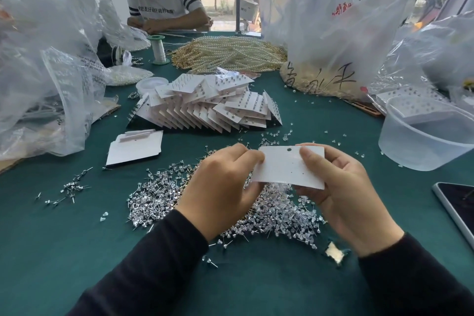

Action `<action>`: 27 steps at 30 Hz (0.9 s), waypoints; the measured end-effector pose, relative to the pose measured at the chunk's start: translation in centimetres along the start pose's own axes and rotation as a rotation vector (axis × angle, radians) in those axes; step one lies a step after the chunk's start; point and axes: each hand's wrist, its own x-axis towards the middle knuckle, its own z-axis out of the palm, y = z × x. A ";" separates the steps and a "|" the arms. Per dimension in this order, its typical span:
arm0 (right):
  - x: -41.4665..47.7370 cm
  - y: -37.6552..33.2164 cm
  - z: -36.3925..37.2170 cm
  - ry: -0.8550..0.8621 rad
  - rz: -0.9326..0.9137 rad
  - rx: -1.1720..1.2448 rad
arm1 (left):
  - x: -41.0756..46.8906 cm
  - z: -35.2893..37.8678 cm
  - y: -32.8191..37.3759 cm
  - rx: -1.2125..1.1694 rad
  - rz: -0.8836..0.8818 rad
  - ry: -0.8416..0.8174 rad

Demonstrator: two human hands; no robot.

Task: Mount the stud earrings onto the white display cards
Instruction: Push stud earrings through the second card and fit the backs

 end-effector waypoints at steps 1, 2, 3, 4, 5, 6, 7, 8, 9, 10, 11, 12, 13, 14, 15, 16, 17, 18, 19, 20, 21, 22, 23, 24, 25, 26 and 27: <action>0.1 -0.1 0.0 -0.035 0.011 0.014 | 0.0 0.2 0.0 0.001 0.001 0.027; 0.2 -0.4 -0.1 -0.064 0.014 0.021 | 0.0 0.3 -0.1 -0.022 -0.011 0.050; 0.3 -0.8 -0.4 -0.072 -0.002 -0.004 | 0.0 0.3 -0.2 -0.073 -0.047 0.073; 0.5 -1.3 -1.0 -0.052 -0.050 -0.097 | -0.1 0.4 -0.2 -0.162 -0.131 0.085; 0.7 -1.6 -1.7 -0.017 -0.125 -0.270 | -0.1 0.4 -0.3 -0.300 -0.255 0.079; 0.8 -2.0 -2.4 0.031 -0.213 -0.501 | -0.1 0.5 -0.4 -0.495 -0.401 0.064; 1.0 -2.2 -3.1 0.067 -0.293 -0.736 | -0.1 0.5 -0.6 -0.703 -0.544 0.039; 1.0 -2.2 -3.8 0.063 -0.334 -0.925 | -0.1 0.5 -0.5 -0.876 -0.658 0.016; 0.9 -2.0 -4.2 0.032 -0.347 -1.068 | -0.1 0.5 -0.5 -0.973 -0.730 0.010; 0.7 -1.7 -4.4 -0.019 -0.352 -1.168 | 0.0 0.6 -0.5 -1.027 -0.776 0.020; 0.6 -1.3 -4.3 -0.077 -0.354 -1.231 | 0.0 0.5 -0.5 -1.049 -0.810 0.033; 0.5 -1.0 -4.0 -0.140 -0.352 -1.267 | 0.1 0.5 -0.6 -1.060 -0.838 0.049; 0.4 -0.6 -3.7 -0.199 -0.343 -1.298 | 0.1 0.5 -0.7 -1.062 -0.854 0.061; 0.4 -0.3 -3.5 -0.242 -0.331 -1.333 | 0.1 0.5 -0.8 -1.063 -0.867 0.067; 0.5 -0.1 -3.4 -0.270 -0.321 -1.372 | 0.1 0.5 -0.8 -1.061 -0.876 0.063; 0.5 0.1 -3.4 -0.285 -0.313 -1.407 | 0.1 0.5 -0.9 -1.061 -0.885 0.057; 0.6 0.3 -3.4 -0.290 -0.308 -1.429 | 0.1 0.6 -0.9 -1.063 -0.892 0.049; 0.6 0.4 -3.5 -0.291 -0.305 -1.439 | 0.1 0.6 -0.9 -1.063 -0.897 0.044; 0.7 0.4 -3.5 -0.288 -0.301 -1.442 | 0.1 0.7 -0.9 -1.060 -0.903 0.039; 0.7 0.5 -3.5 -0.287 -0.297 -1.443 | 0.1 0.8 -0.9 -1.059 -0.908 0.036; 0.8 0.5 -3.5 -0.293 -0.291 -1.442 | 0.0 0.8 -0.8 -1.060 -0.912 0.030; 0.8 0.5 -3.5 -0.303 -0.283 -1.443 | 0.0 0.9 -0.8 -1.062 -0.913 0.022; 0.8 0.6 -3.5 -0.312 -0.280 -1.446 | 0.0 0.9 -0.8 -1.063 -0.913 0.010; 0.8 0.6 -3.5 -0.308 -0.289 -1.445 | -0.1 1.0 -0.7 -1.065 -0.913 0.003; 0.8 0.6 -3.4 -0.282 -0.315 -1.428 | -0.1 1.0 -0.7 -1.072 -0.913 -0.001; 0.8 0.5 -3.2 -0.229 -0.357 -1.392 | -0.2 0.9 -0.7 -1.083 -0.913 -0.002; 0.7 0.4 -3.1 -0.161 -0.408 -1.339 | -0.2 0.9 -0.6 -1.093 -0.911 -0.004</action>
